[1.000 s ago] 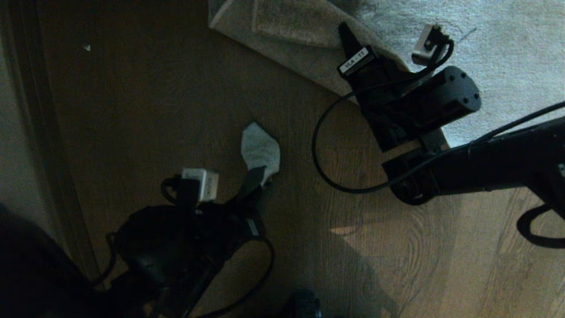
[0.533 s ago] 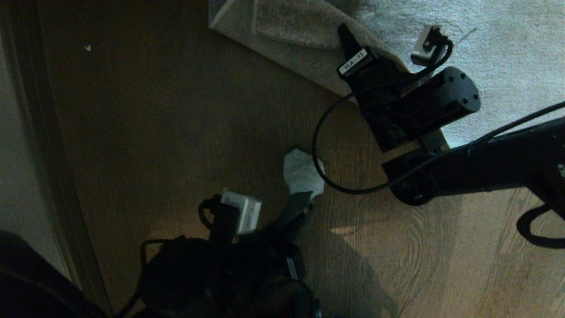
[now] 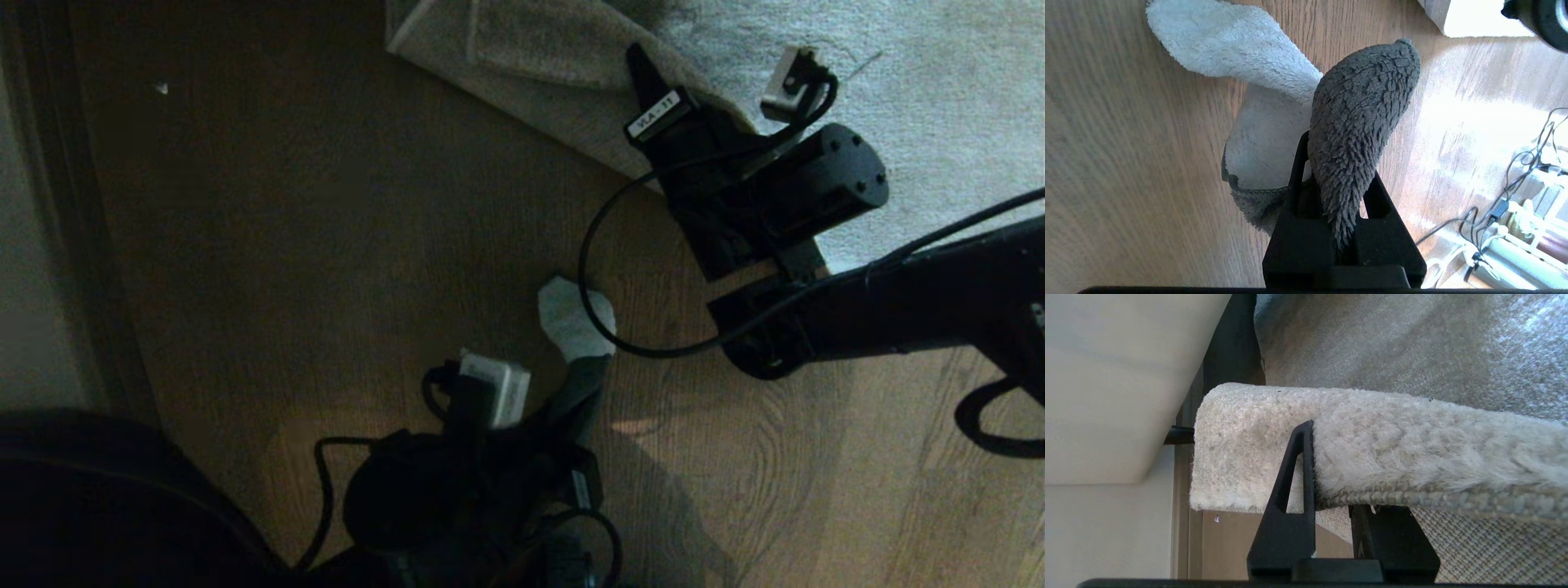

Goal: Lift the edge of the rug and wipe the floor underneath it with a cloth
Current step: Wipe the floor under the carpet with a rag

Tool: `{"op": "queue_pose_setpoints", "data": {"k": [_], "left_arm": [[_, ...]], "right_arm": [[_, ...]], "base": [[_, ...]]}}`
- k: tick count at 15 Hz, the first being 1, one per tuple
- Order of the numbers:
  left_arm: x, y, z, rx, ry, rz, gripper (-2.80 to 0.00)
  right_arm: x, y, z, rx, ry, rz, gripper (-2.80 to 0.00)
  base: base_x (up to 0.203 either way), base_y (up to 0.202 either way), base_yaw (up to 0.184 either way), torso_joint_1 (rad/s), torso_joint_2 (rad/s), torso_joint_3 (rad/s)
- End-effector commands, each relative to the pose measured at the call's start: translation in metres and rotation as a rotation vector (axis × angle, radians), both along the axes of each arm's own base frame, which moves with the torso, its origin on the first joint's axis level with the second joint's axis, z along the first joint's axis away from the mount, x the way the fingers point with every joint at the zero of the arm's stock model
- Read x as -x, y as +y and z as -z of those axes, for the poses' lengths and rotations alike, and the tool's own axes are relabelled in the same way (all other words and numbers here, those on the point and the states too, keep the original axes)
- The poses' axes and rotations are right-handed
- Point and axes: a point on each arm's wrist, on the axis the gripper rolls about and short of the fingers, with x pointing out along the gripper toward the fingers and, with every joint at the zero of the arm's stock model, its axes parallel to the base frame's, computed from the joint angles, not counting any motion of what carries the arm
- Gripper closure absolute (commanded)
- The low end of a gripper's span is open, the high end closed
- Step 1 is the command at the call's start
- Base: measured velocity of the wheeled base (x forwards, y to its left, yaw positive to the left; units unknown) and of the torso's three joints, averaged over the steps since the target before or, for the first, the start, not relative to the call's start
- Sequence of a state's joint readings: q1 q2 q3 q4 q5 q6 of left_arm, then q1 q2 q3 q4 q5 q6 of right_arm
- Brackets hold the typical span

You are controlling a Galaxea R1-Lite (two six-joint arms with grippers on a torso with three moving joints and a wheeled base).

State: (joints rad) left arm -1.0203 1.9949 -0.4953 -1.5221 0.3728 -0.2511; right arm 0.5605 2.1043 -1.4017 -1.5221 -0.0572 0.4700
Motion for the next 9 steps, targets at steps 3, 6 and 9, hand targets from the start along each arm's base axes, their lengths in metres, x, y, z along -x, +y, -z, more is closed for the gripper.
{"op": "queue_pose_setpoints", "data": {"k": [3, 6, 9], "left_arm": [[-0.012, -0.003, 0.004, 0.016, -0.009, -0.032, 0.0], [-0.029, 0.007, 0.003, 0.022, -0.014, -0.094, 0.0], [-0.048, 0.021, 0.001, 0.029, -0.021, -0.166, 0.0]], "right_arm": [[0.001, -0.005, -0.003, -0.026, -0.035, 0.01, 0.0], [0.001, -0.005, -0.003, -0.026, -0.034, 0.012, 0.0], [0.001, -0.005, -0.002, -0.024, -0.033, 0.013, 0.0]], "base": [[0.0, 0.0, 0.0, 0.0, 0.0, 0.0], [0.0, 0.0, 0.0, 0.0, 0.0, 0.0], [0.0, 0.0, 0.0, 0.0, 0.0, 0.0]]}}
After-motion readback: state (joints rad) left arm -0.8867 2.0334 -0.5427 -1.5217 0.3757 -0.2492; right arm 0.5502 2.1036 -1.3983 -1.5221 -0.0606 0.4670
